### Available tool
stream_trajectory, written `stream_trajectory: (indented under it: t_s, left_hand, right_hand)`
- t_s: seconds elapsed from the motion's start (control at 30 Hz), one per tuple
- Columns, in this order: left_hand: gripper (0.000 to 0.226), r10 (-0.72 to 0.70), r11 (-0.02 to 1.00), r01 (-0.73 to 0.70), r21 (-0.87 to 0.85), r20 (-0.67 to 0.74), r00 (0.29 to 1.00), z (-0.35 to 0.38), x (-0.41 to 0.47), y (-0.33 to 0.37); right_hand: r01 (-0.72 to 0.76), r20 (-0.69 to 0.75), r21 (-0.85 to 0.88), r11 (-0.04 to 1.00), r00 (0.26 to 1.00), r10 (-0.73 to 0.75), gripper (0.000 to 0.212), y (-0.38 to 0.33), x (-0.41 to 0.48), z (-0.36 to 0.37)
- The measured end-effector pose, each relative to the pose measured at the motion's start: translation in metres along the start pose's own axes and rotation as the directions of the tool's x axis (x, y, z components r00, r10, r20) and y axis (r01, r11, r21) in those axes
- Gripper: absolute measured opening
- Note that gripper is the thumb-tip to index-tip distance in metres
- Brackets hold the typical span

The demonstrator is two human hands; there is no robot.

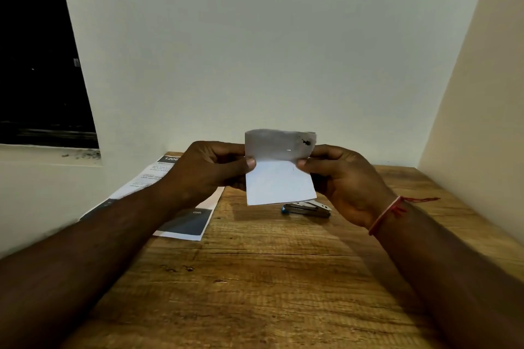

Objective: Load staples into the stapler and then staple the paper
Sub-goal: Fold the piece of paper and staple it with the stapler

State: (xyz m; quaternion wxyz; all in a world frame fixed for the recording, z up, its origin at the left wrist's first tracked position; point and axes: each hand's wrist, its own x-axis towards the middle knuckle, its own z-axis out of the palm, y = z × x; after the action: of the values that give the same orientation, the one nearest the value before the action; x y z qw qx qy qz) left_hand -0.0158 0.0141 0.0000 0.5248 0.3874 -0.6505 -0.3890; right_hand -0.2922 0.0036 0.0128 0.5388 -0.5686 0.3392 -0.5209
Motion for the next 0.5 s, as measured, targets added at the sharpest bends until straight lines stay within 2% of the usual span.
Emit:
stream_trajectory:
  t_s: [0.17, 0.27, 0.4, 0.5]
  left_hand:
    - [0.028, -0.060, 0.990, 0.086, -0.114, 0.215, 0.975, -0.004, -0.002, -0.002]
    - [0.034, -0.068, 0.980, 0.118, -0.163, 0.283, 0.957, -0.007, -0.002, -0.002]
    - [0.034, -0.081, 0.985, 0.132, -0.110, 0.378, 0.922, -0.011, -0.002, 0.000]
    - [0.038, -0.097, 0.974, 0.179, -0.141, 0.453, 0.886, -0.013, -0.003, 0.000]
  right_hand:
    - [-0.134, 0.086, 0.088, 0.987, 0.988, 0.126, 0.028, -0.001, 0.002, -0.005]
    - [-0.186, 0.146, 0.131, 0.974, 0.975, 0.166, 0.040, -0.001, -0.001, -0.005]
    - [-0.242, 0.187, 0.150, 0.959, 0.959, 0.213, 0.032, 0.003, 0.000, -0.003]
    - [-0.269, 0.167, 0.139, 0.953, 0.955, 0.245, 0.028, 0.006, 0.003, -0.002]
